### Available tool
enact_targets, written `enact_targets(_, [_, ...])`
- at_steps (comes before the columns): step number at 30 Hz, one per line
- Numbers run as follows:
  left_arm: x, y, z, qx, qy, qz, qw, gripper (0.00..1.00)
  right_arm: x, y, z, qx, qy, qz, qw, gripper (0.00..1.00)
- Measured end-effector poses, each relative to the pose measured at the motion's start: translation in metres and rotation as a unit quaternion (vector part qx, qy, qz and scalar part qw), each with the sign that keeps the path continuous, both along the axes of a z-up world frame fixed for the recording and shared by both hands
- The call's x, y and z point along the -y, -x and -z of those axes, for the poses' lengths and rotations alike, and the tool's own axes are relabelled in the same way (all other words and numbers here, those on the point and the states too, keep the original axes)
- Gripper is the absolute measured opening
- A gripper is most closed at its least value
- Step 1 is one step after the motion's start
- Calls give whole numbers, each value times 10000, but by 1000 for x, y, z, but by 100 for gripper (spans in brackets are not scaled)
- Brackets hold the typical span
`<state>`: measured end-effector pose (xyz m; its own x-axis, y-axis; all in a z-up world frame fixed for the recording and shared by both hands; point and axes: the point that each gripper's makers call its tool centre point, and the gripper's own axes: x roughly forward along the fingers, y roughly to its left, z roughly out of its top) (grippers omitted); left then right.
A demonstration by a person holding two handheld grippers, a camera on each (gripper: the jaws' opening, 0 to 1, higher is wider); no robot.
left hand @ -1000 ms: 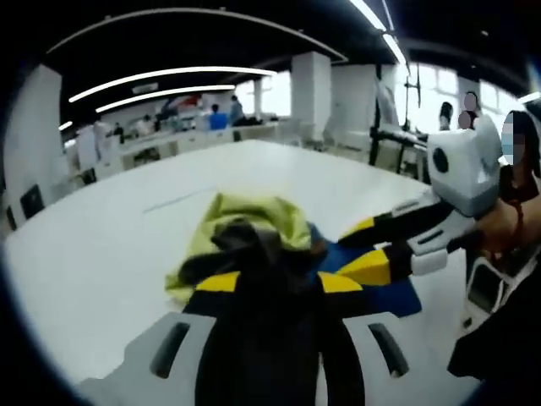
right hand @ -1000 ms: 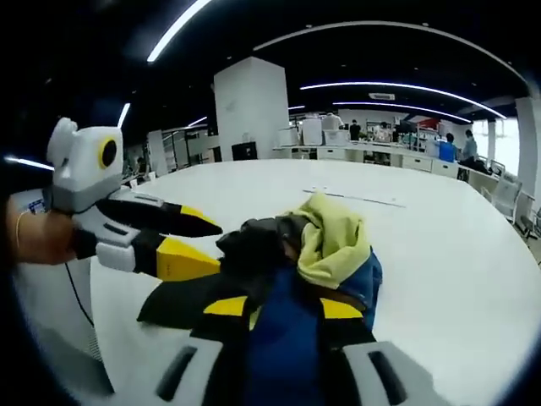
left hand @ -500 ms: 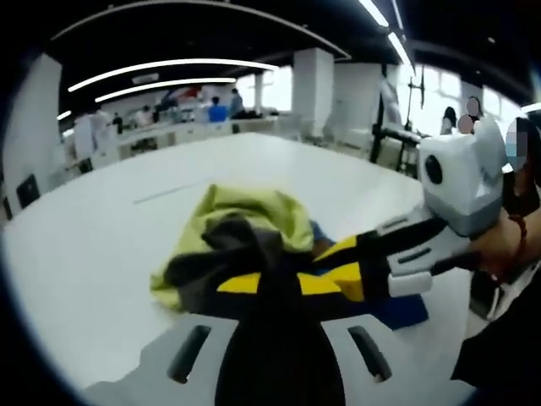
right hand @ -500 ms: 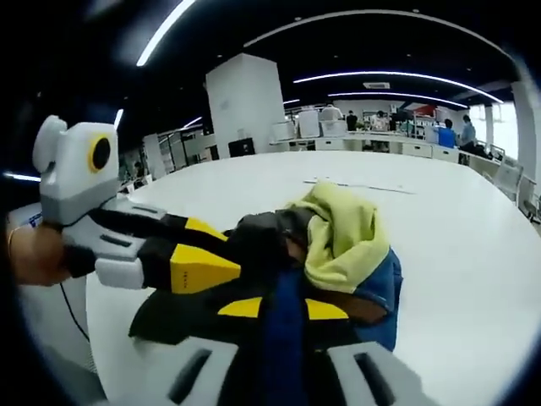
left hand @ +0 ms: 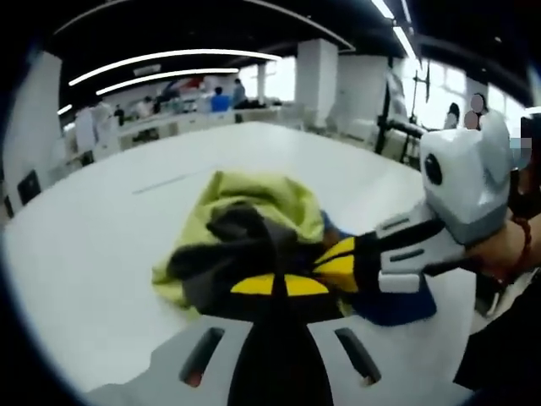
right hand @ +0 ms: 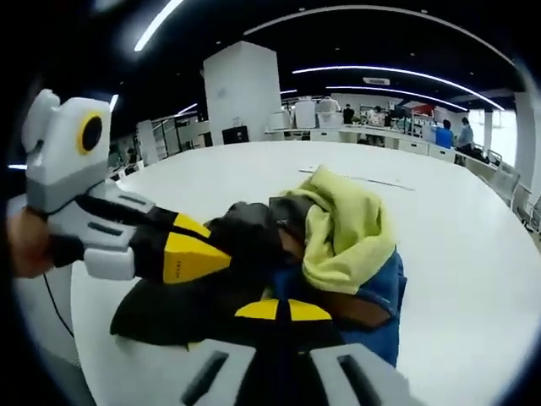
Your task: Fold the garment on the visible template until the final outline fits inside the template.
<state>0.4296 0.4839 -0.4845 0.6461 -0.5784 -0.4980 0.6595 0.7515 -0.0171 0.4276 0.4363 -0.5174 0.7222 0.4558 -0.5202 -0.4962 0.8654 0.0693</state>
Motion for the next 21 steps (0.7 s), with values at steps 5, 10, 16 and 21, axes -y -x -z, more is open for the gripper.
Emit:
enact_targets(5, [-13, -2, -12, 150, -114, -32, 9998, 0, 13, -4, -16, 240, 127, 49, 9996, 0])
enact_targets(10, [-29, -9, -22, 342, -420, -112, 9985, 0, 26, -9, -25, 284, 227, 151, 9992, 0])
enact_targets(16, [-50, -18, -36, 442, -438, -353, 9974, 0, 41, -12, -34, 394, 468, 233, 9979, 0])
enact_targets(21, [-77, -33, -48, 553, -430, -763, 9946, 0, 58, -17, -45, 466, 509, 431, 9967, 0])
